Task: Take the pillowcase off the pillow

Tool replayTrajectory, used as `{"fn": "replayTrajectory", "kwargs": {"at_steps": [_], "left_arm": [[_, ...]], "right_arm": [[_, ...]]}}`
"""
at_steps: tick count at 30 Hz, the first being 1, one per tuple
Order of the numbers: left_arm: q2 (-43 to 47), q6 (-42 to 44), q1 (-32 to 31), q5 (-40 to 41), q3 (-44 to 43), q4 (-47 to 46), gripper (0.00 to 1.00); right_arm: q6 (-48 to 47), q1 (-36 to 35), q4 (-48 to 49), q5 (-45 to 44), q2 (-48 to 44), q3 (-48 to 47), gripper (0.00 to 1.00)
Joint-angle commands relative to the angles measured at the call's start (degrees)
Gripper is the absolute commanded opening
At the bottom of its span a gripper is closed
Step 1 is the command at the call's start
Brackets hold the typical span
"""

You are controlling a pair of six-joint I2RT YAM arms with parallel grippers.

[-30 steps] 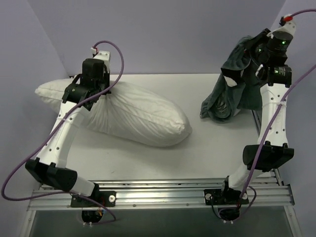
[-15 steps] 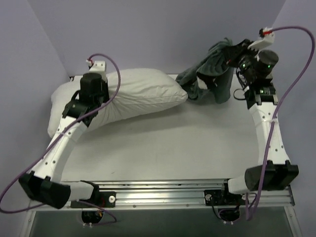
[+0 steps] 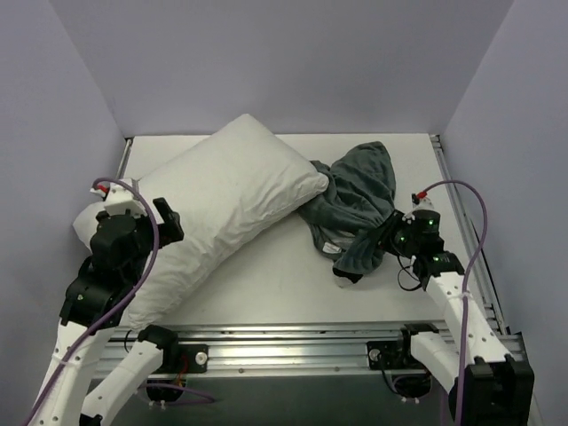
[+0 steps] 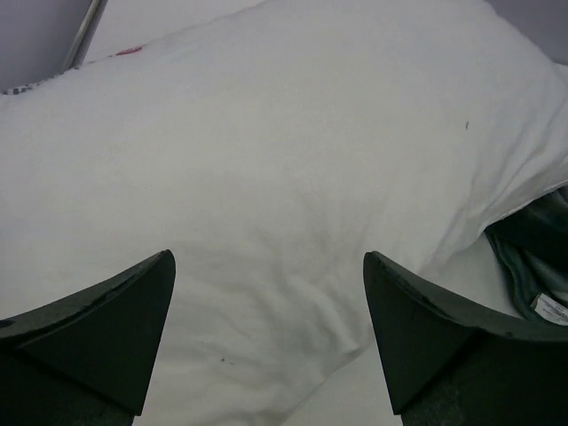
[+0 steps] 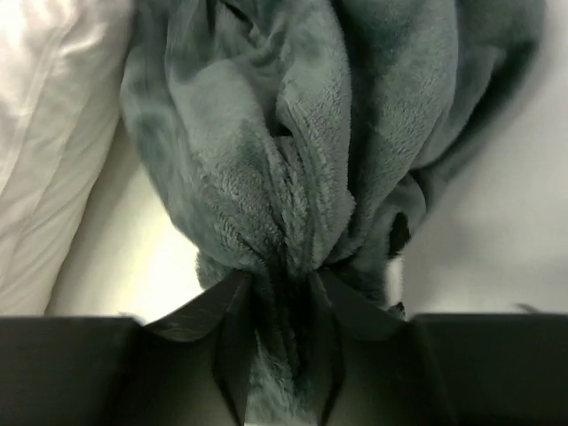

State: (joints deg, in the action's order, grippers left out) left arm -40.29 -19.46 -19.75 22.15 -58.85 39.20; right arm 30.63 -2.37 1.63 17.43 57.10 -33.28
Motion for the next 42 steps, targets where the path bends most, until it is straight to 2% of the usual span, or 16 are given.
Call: {"fn": "replayTrajectory", "kwargs": {"at_steps": [1, 3, 4, 10, 15, 20, 24, 27, 35, 38, 42], "left_arm": [[3.7, -1.6, 0.2, 0.2, -4.8, 5.3, 0.94], [4.8, -0.8, 0.3, 0.5, -5.6, 6.2, 0.94], [5.1, -0.1, 0.3, 0.7, -6.4, 6.8, 0.94], [4.0, 2.5, 0.3, 3.2, -11.2, 9.5, 0.94], [3.8, 4.1, 0.3, 4.1, -15.9, 11.3, 0.94], [3.3, 5.5, 0.3, 4.4, -20.8, 12.5, 0.94], [3.5, 7.2, 0.3, 5.9, -24.9, 13.1, 0.94], [4.0, 8.8, 0.3, 7.8, -28.2, 13.7, 0.94], [7.5, 15.3, -0.5, 16.3, -33.2, 13.6, 0.94], [9.6, 16.0, -1.5, 20.2, -32.6, 11.8, 0.94], [13.2, 16.9, -2.1, 21.1, -30.4, 7.3, 0.94]], "right_arm": [[1.1, -0.4, -10.0, -1.1, -12.6, 0.8, 0.25], [1.5, -0.4, -13.7, 0.2, -14.4, 1.3, 0.32], [1.4, -0.4, -16.9, 0.8, -14.6, 1.0, 0.42], [-1.7, -0.4, -23.6, 0.8, -11.5, -8.5, 0.71], [-5.1, -0.4, -27.4, -9.4, -9.5, -21.6, 0.82], [-8.7, -0.4, -31.5, -21.5, -7.0, -33.3, 1.0], [-13.2, -0.9, -33.8, -34.2, -6.9, -42.2, 1.0], [-13.9, -3.0, -34.9, -40.0, -8.1, -47.4, 1.0], [-17.4, -5.2, -31.9, -45.8, -15.2, -50.4, 1.0], [-19.7, -6.8, -30.4, -48.1, -17.5, -50.2, 1.0], [-21.6, -8.0, -27.7, -49.9, -20.5, -49.0, 1.0]]}}
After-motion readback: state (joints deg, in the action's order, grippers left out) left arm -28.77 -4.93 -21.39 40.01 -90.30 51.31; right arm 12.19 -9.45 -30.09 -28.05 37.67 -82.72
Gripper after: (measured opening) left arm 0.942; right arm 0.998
